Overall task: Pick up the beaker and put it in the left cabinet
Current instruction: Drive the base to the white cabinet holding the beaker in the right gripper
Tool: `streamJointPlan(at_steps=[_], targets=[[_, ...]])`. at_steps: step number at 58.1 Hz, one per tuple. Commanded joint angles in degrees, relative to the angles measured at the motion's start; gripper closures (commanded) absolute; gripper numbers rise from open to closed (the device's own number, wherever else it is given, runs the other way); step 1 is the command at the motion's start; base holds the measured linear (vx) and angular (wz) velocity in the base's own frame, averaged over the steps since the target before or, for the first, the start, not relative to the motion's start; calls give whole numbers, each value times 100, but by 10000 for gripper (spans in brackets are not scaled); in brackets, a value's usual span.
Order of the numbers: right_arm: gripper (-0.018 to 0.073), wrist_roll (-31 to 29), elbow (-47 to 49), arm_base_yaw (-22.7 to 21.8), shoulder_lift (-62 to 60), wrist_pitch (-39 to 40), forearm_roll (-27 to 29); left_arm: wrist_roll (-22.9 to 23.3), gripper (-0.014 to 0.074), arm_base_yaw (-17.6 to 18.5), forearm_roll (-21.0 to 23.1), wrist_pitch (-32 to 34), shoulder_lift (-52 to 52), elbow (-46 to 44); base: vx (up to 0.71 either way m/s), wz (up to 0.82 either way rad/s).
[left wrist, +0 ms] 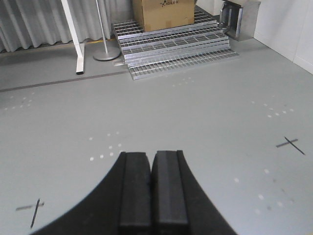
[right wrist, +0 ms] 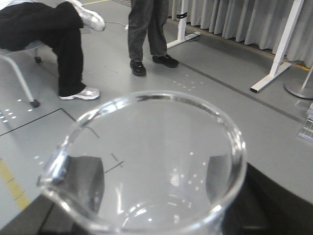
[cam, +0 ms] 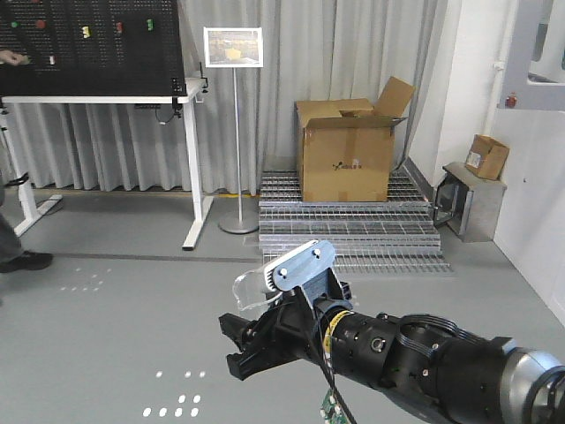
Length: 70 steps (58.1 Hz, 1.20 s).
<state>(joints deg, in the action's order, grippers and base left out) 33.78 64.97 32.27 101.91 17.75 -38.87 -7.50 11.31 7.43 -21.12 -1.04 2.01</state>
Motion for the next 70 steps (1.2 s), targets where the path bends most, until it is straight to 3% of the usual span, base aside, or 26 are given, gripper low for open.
streamJointPlan(at_steps=[1, 70], targets=[[334, -1, 186, -39, -288, 391, 60, 7, 603, 32, 60, 475, -56, -107, 78, -7], [333, -1, 186, -39, -288, 392, 60, 7, 603, 32, 60, 475, -56, -107, 72, -6]])
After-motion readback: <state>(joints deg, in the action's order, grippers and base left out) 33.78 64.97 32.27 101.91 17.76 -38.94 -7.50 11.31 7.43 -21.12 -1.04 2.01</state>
